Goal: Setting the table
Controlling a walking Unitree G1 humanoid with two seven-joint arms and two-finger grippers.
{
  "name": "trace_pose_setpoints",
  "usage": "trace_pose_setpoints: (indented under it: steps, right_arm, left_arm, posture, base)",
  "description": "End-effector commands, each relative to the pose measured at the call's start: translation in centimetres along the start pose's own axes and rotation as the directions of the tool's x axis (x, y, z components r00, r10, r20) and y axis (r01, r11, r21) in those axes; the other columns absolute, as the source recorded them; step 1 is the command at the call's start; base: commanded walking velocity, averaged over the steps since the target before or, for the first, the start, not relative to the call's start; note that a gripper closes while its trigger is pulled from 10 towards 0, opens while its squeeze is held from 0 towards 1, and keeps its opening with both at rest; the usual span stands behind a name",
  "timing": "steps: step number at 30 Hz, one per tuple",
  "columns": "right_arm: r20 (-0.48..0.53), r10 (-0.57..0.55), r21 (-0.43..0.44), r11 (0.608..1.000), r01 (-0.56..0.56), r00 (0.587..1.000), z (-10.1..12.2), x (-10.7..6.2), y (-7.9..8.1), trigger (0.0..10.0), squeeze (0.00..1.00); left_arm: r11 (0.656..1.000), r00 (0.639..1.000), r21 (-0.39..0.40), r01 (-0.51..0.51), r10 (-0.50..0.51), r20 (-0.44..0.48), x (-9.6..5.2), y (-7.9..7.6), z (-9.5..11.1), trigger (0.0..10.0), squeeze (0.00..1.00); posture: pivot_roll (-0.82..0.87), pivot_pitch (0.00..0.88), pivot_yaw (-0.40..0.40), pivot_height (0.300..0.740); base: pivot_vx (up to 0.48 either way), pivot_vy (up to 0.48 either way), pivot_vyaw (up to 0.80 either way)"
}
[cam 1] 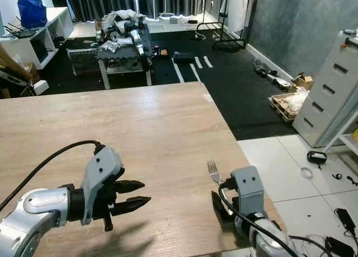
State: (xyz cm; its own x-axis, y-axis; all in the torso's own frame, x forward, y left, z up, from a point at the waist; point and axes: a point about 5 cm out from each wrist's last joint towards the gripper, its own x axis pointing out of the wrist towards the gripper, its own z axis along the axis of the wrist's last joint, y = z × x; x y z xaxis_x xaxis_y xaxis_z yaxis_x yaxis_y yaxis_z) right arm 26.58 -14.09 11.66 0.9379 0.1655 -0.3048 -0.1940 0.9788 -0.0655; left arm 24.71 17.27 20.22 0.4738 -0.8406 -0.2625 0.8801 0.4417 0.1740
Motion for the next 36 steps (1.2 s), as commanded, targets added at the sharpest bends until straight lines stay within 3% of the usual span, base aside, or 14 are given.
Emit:
trace_pose_setpoints:
  steps: [1, 10, 20, 29, 36]
  right_arm:
    - [-0.15, 0.01, 0.036, 0.999, -0.005, 0.989, -3.1, 0.0, 0.2, 0.0, 0.0]
    - [-0.16, 0.002, 0.075, 0.997, 0.01, 0.987, -3.4, 0.1, 0.1, 0.0, 0.0]
    - [-0.123, -0.023, 0.051, 0.998, 0.03, 0.992, -2.9, 0.2, -0.2, 0.0, 0.0]
    - [0.074, -0.038, 0.144, 0.989, 0.027, 0.997, 1.0, 0.5, -0.2, 0.0, 0.0]
    - [0.26, -0.001, 0.202, 0.978, -0.054, 0.966, 4.5, 0.1, 0.4, 0.0, 0.0]
  left_arm:
    - [1.0, 1.0, -0.008, 0.015, -0.015, -0.007, 0.1, -0.3, -0.1, 10.0, 0.0]
    - [1.0, 1.0, -0.003, -0.014, 0.014, 0.003, 0.3, -0.2, 0.0, 10.0, 0.0]
    - [0.999, 0.999, -0.004, -0.045, 0.045, 0.006, 0.6, -0.1, -0.1, 10.0, 0.0]
    - [0.987, 0.986, -0.015, -0.163, 0.163, 0.026, 1.7, 0.9, -0.4, 10.0, 0.0]
    - [0.968, 0.968, -0.037, -0.246, 0.248, 0.044, 2.3, 1.6, -0.5, 10.0, 0.0]
  posture:
    - [0.11, 0.078, 0.099, 0.74]
    - [0.12, 0.086, 0.095, 0.74]
    - [0.11, 0.091, 0.094, 0.74]
    - [0.11, 0.092, 0.099, 0.74]
    - [0.11, 0.09, 0.103, 0.74]
  base:
    - [0.0, 0.0, 0.0]
    - [0.0, 0.0, 0.0]
    - [0.0, 0.0, 0.0]
    - [0.0, 0.0, 0.0]
    - [0.0, 0.0, 0.0]
